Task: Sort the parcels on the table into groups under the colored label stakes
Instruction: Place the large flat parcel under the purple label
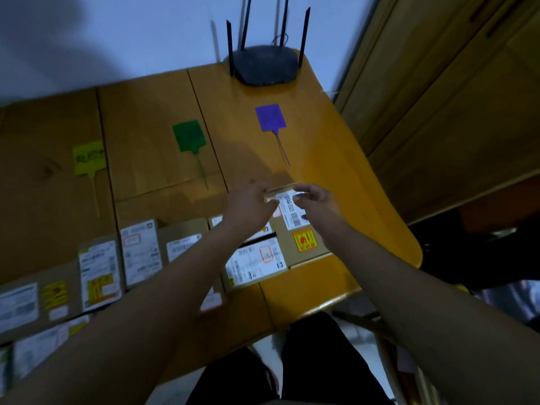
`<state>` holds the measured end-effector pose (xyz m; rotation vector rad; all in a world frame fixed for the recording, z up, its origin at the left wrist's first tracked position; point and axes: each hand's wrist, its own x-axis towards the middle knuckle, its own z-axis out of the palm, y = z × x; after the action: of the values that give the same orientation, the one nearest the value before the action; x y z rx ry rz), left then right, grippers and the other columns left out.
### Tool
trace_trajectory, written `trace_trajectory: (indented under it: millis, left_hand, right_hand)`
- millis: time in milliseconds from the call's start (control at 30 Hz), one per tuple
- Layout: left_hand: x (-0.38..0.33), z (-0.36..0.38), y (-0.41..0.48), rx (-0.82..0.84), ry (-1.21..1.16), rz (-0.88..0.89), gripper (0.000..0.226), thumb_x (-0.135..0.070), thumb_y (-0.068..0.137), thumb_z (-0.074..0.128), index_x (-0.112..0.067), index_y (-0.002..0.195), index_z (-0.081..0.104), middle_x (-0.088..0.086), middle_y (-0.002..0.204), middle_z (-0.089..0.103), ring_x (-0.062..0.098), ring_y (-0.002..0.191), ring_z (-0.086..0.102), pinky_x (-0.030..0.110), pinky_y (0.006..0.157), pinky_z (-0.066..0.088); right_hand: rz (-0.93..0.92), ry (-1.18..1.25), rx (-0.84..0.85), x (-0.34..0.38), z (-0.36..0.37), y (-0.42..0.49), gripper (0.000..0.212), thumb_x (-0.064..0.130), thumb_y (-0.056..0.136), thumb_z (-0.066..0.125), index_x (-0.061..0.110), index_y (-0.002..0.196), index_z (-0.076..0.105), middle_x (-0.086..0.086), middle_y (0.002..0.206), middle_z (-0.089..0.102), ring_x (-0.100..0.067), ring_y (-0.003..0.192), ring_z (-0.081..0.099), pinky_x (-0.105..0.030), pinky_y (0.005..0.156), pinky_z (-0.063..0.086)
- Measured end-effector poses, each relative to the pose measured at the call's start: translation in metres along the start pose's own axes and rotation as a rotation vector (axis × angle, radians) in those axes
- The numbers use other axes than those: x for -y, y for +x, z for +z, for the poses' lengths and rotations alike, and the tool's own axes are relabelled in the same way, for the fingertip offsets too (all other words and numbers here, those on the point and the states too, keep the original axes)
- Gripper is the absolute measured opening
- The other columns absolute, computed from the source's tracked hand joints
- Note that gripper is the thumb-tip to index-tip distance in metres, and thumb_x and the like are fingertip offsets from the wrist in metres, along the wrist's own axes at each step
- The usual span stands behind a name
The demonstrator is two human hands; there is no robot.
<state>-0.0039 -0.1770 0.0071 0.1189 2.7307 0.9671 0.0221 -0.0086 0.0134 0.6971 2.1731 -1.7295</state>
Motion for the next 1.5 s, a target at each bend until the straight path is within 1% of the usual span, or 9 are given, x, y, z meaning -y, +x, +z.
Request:
trace_trajectory:
  millis: [167,367,600,700,800,933,1067,1167,1500]
  left_hand:
    - [-0.001,0.012,0.024,0.254,0.403,-0.091,0.099,-0.066,0.077,0.073,-0.020,0.155,0.034,0.013,0.160,0.037,0.034,0.152,0.022,0.050,0.118,0.025]
    - [0.008,0.036,0.053,0.398,0.494,-0.167,0.115,-0.070,0.068,0.077,-0.022,0.159,0.026,0.011,0.164,0.034,0.032,0.156,0.013,0.058,0.124,0.007]
    - [0.003,0.045,0.048,0.255,0.314,-0.169,0.106,-0.058,0.061,0.087,-0.021,0.149,0.041,0.010,0.156,0.046,0.029,0.157,0.013,0.053,0.123,-0.014]
    - [-0.020,0.038,0.039,0.167,0.120,-0.131,0.086,-0.039,0.062,0.092,-0.023,0.135,0.052,0.005,0.135,0.061,0.030,0.143,0.040,0.050,0.125,0.017]
    - [-0.039,0.026,0.028,0.094,-0.253,-0.151,0.057,-0.016,0.070,0.089,-0.024,0.119,0.059,-0.001,0.118,0.063,0.020,0.110,0.065,0.042,0.088,0.059]
    - [-0.047,-0.007,0.006,-0.155,-0.575,-0.223,0.050,-0.009,0.067,0.090,-0.027,0.104,0.061,0.002,0.113,0.065,0.019,0.095,0.070,0.037,0.074,0.064]
    - [-0.046,-0.041,-0.025,-0.385,-0.917,-0.423,0.063,-0.006,0.072,0.090,-0.026,0.124,0.061,0.002,0.120,0.064,0.021,0.100,0.072,0.041,0.081,0.064]
    - [-0.051,-0.060,-0.048,-0.365,-1.249,-0.444,0.067,0.002,0.084,0.077,-0.019,0.144,0.053,0.013,0.121,0.072,0.028,0.105,0.074,0.043,0.091,0.061]
    - [-0.051,-0.110,-0.094,-0.354,-1.300,-0.394,0.057,-0.012,0.101,0.060,-0.017,0.154,0.039,0.016,0.130,0.067,0.030,0.113,0.069,0.043,0.100,0.055]
  right_hand:
    - [0.111,-0.732,-0.007,-0.042,-0.021,0.011,0.095,0.051,0.081,0.078,0.032,0.160,0.029,-0.011,0.157,0.042,-0.040,0.148,0.031,-0.052,0.115,0.033]
    - [0.080,-0.722,0.143,-0.102,-0.032,0.035,0.122,0.068,0.062,0.075,0.044,0.162,0.010,-0.006,0.159,0.041,-0.038,0.147,0.033,-0.057,0.113,0.031]
    - [-0.037,-0.610,0.153,-0.099,-0.041,0.032,0.121,0.041,0.070,0.090,0.030,0.163,0.014,-0.010,0.157,0.036,-0.036,0.147,0.029,-0.052,0.117,0.031]
    - [-0.043,-0.376,0.254,-0.095,-0.053,0.031,0.136,0.022,0.066,0.097,0.031,0.162,0.001,-0.006,0.155,0.045,-0.030,0.146,0.041,-0.056,0.114,0.043]
    - [-0.094,-0.287,0.293,-0.082,-0.071,0.029,0.134,0.013,0.064,0.097,0.041,0.158,0.006,0.003,0.144,0.056,-0.025,0.138,0.054,-0.055,0.105,0.054]
    - [-0.182,-0.314,0.307,-0.026,-0.090,0.027,0.120,0.016,0.072,0.095,0.040,0.161,0.018,0.000,0.140,0.052,-0.024,0.129,0.055,-0.052,0.102,0.054]
    - [-0.169,-0.223,0.095,0.041,-0.094,0.024,0.098,0.044,0.075,0.091,0.033,0.156,0.037,0.001,0.128,0.054,-0.019,0.114,0.056,-0.039,0.091,0.050]
    - [-0.134,0.006,0.101,0.078,-0.084,0.018,0.070,0.046,0.076,0.089,0.027,0.136,0.059,-0.006,0.122,0.071,-0.026,0.114,0.070,-0.047,0.092,0.060]
    - [-0.279,0.174,0.131,0.135,-0.055,-0.021,0.072,0.038,0.081,0.087,0.015,0.144,0.060,-0.006,0.120,0.077,-0.023,0.113,0.073,-0.048,0.101,0.058]
